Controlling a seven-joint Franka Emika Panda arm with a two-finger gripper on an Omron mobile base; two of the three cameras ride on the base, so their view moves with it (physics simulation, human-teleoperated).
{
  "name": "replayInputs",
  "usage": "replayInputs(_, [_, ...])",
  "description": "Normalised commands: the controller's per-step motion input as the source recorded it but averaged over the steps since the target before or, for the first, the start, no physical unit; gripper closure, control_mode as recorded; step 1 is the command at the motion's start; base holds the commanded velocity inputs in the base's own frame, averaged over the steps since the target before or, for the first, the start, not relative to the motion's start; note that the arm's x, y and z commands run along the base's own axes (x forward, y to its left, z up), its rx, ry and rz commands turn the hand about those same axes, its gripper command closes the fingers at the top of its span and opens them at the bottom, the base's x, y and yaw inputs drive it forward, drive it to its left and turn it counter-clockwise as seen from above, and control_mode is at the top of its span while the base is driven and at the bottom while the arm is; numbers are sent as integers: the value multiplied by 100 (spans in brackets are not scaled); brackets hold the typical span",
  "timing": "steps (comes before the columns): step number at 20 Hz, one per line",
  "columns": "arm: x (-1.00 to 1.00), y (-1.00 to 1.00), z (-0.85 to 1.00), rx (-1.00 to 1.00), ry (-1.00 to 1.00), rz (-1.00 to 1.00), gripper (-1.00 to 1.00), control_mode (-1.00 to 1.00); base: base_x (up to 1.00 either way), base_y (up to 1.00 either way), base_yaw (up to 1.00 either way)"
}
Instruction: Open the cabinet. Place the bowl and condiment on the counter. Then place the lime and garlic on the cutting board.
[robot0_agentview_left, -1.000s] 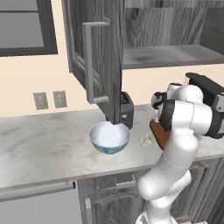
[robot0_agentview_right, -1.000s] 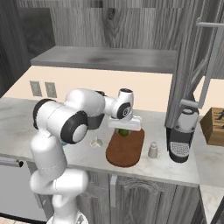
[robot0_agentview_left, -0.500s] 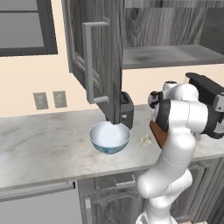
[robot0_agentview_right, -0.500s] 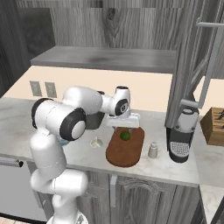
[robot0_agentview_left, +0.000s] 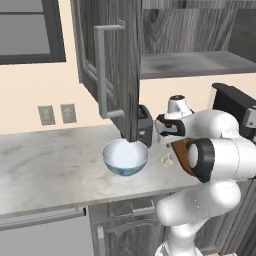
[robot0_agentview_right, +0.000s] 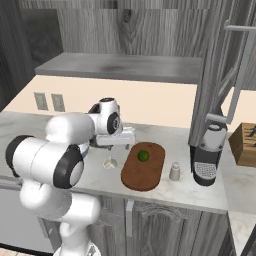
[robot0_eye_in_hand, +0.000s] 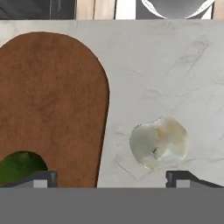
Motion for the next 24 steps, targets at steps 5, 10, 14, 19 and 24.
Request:
replayInputs(5, [-37,36,-21,0,4,1,-100,-100,0,0,0])
replayInputs(10, [-2,17,-15,1,5,0,-100,-100,0,0,0])
replayInputs(14, [19,7,-21,1,7,3,-100,-100,0,0,0])
replayInputs(19, [35,2,-36,0,7,4,-100,-100,0,0,0])
replayInputs(24, [23,0,-20,0,1,4,-100,-100,0,0,0])
